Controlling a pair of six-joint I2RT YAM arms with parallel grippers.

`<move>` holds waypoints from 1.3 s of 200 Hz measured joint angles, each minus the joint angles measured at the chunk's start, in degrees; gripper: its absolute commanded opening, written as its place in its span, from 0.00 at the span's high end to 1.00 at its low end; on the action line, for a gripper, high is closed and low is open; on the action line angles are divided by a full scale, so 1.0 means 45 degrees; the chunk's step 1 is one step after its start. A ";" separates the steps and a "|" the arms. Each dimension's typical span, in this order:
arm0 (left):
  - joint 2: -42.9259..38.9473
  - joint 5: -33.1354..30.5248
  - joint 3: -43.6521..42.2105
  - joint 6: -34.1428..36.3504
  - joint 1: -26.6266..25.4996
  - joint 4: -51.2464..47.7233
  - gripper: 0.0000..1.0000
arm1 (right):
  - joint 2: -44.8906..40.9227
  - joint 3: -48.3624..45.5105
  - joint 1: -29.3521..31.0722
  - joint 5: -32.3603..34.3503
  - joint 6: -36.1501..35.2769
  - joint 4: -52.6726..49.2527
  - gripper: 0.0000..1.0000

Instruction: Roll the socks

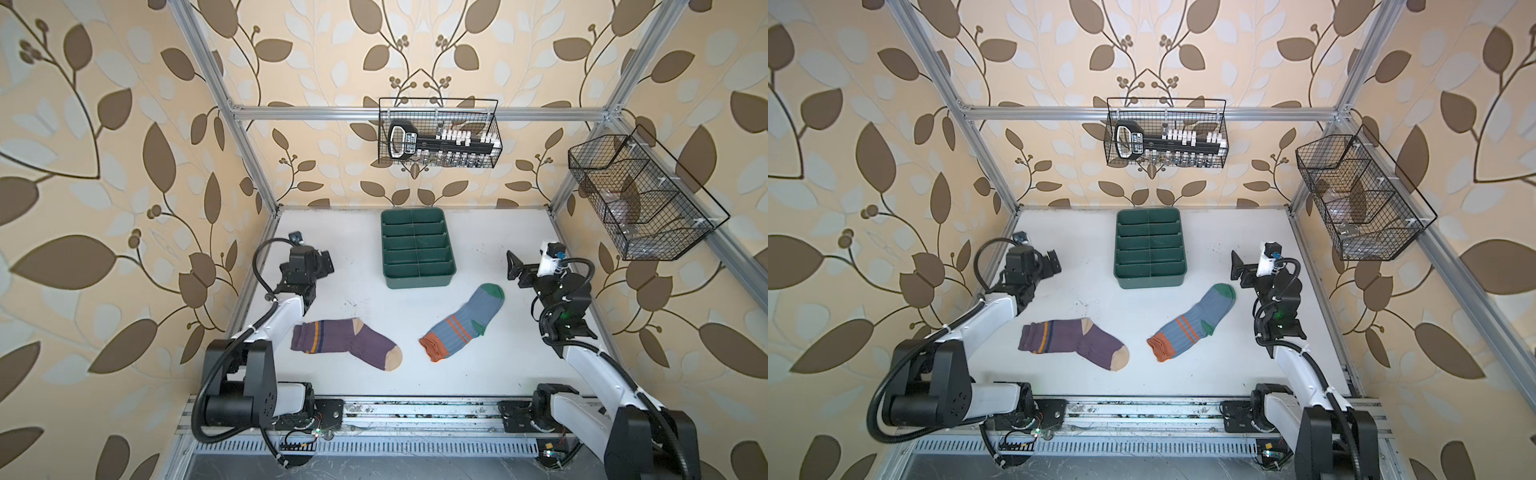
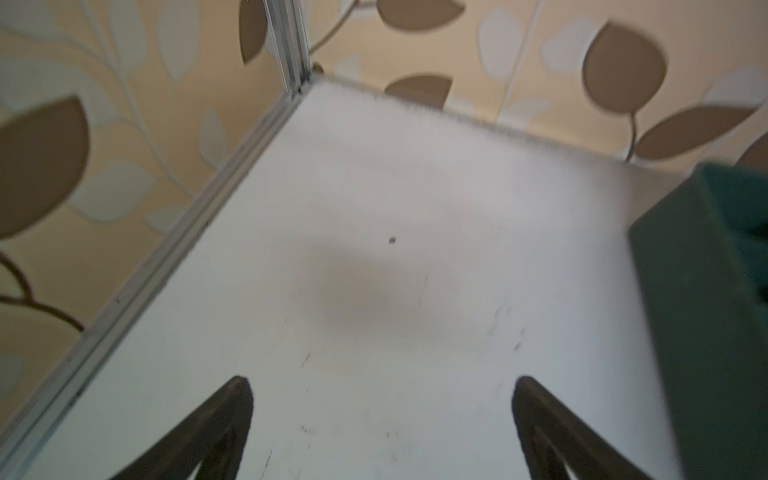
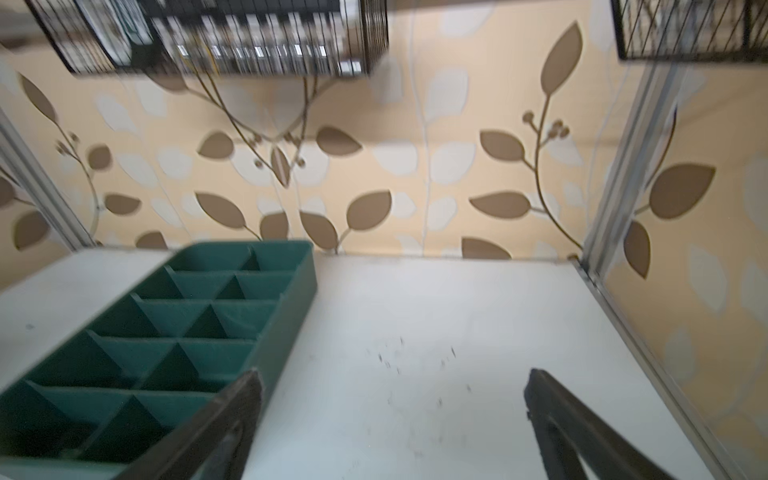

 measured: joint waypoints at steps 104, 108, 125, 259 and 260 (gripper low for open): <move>-0.3740 0.4784 -0.0146 -0.4109 -0.0539 -0.4396 0.01 | 0.3633 0.4498 0.1200 -0.1496 0.5712 -0.5493 0.00; -0.4007 0.4775 -0.0185 -0.4099 -0.0539 -0.4609 0.01 | 0.3823 0.4789 0.1554 -0.1253 0.5523 -0.5848 0.00; -0.4590 0.4702 -0.0223 -0.4075 -0.0525 -0.5430 0.01 | 0.4537 0.6028 0.2861 -0.0136 0.4789 -0.7101 0.00; -0.4507 0.2074 0.1787 -0.4439 -0.0869 -0.9826 0.01 | 0.7864 0.9156 0.6475 0.3968 0.3978 -0.9986 0.00; -0.4512 0.2098 0.1783 -0.4420 -0.0869 -0.9826 0.01 | 0.7859 0.9156 0.6475 0.3963 0.3978 -0.9967 0.00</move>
